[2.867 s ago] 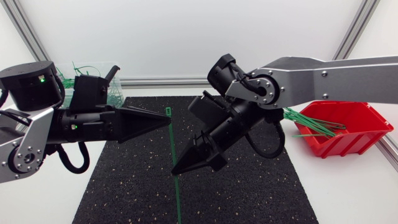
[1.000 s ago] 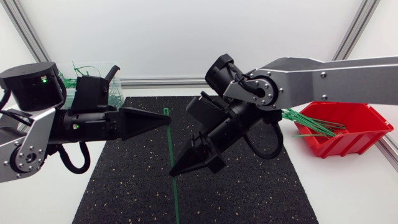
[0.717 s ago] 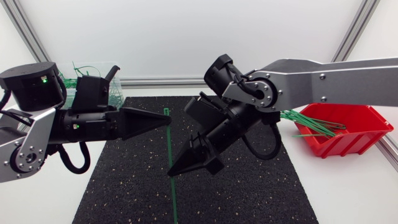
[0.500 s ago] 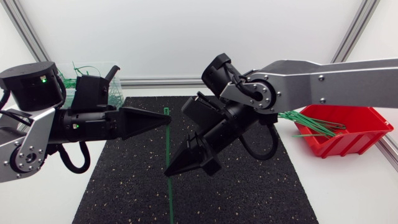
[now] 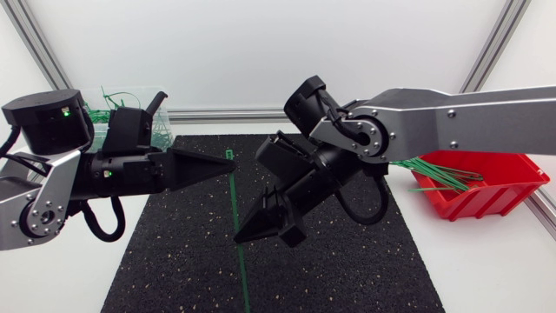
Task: Take a green cable tie from the red box, thread the tail through the head to close it, then place it in the transparent bin on the left.
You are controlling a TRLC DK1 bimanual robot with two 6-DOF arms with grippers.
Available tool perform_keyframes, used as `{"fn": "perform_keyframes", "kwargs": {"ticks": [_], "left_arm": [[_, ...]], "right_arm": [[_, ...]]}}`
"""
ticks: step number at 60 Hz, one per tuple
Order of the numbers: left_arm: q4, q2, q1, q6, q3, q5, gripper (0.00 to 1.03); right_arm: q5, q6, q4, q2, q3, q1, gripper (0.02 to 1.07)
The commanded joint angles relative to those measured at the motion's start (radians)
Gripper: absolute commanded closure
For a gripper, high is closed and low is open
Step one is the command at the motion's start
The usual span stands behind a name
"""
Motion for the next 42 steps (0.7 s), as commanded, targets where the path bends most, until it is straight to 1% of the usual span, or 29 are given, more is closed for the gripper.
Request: {"fn": "perform_keyframes", "kwargs": {"ticks": [1,2,8,10,16,22,24,26,29,34,36,39,42], "left_arm": [[0.022,0.009,0.017,-0.038,0.037,0.008,0.99],[0.019,0.011,0.020,-0.044,0.044,0.012,0.99],[-0.012,0.057,0.046,-0.085,0.086,0.049,0.99],[-0.021,0.069,0.055,-0.090,0.097,0.064,0.99],[-0.058,0.072,0.083,-0.090,0.112,0.075,0.99],[-0.076,0.066,0.109,-0.090,0.115,0.090,0.99],[-0.090,0.063,0.115,-0.090,0.117,0.092,0.99],[-0.094,0.058,0.121,-0.090,0.115,0.094,0.99],[-0.104,0.051,0.126,-0.090,0.112,0.094,0.99],[-0.122,0.045,0.141,-0.090,0.110,0.094,0.99],[-0.130,0.043,0.146,-0.091,0.109,0.094,0.99],[-0.151,0.041,0.150,-0.091,0.110,0.094,0.99],[-0.170,0.038,0.153,-0.091,0.110,0.092,0.99]], "right_arm": [[0.034,0.015,0.002,-0.034,-0.042,-0.003,0.77],[0.049,0.015,0.006,-0.045,-0.047,-0.004,0.71],[0.134,0.017,0.018,-0.080,-0.059,-0.013,0.60],[0.158,0.026,0.024,-0.092,-0.067,-0.015,0.53],[0.266,0.049,0.021,-0.114,-0.085,-0.012,0.34],[0.287,0.049,-0.005,-0.122,-0.101,-0.003,0.22],[0.289,0.046,-0.004,-0.131,-0.110,-0.003,0.14],[0.286,0.044,0.001,-0.142,-0.119,-0.001,0.08],[0.283,0.041,0.024,-0.157,-0.130,-0.001,0.07],[0.304,0.043,0.156,-0.221,-0.187,-0.001,0.07],[0.347,0.040,0.208,-0.244,-0.210,0.002,0.07],[0.399,-0.019,0.240,-0.277,-0.234,0.025,0.07],[0.522,-0.051,0.257,-0.286,-0.248,0.048,0.07]]}}
